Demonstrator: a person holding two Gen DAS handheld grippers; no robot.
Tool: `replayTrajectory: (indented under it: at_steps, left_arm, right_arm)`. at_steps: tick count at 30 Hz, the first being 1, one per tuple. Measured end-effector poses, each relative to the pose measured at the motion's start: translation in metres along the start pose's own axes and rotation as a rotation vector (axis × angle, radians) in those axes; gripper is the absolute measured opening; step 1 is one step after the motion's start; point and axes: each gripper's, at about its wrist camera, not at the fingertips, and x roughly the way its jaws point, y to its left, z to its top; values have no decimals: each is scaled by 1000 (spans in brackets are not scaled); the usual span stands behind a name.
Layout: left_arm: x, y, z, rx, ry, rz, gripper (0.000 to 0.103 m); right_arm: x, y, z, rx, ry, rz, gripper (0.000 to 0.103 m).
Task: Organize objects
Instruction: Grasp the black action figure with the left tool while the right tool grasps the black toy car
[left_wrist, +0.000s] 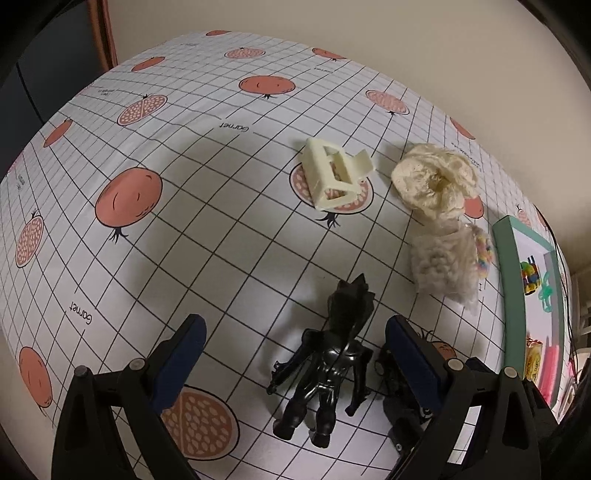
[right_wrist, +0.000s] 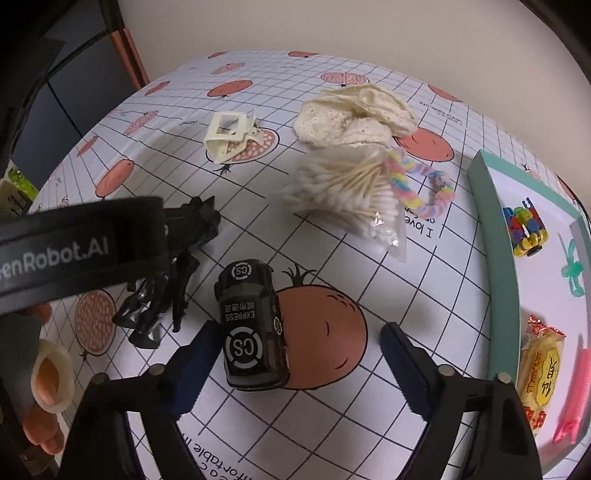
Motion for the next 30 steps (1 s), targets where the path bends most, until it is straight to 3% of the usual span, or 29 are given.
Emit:
replayTrajectory:
  at_steps: [7, 10, 15, 18, 20, 28, 30]
  left_arm:
    - [2, -1, -2, 6, 8, 3, 96]
    - [3, -3, -2, 12, 11, -1, 90]
    - [2, -6, -3, 14, 16, -8, 89]
    - [2, -7, -4, 18, 17, -11, 87]
    - [3, -8, -2, 21, 21, -11, 79]
    - [6, -11, -2, 26, 34, -22, 63]
    - [5, -13, -3, 27, 38, -33, 50]
  right_arm:
    - [-9, -13, -2, 43, -19, -1, 69]
    - [-11, -16, -2, 55, -24, 11, 56]
    - [-15, -19, -3, 65, -28, 21, 38]
    - [-17, -23, -4, 80, -29, 15, 36]
    - [-18, -26, -4, 93, -30, 12, 36]
    - [-21, -49, -7, 174, -36, 2, 36]
    - [-21, -53, -7, 185, -37, -4, 36]
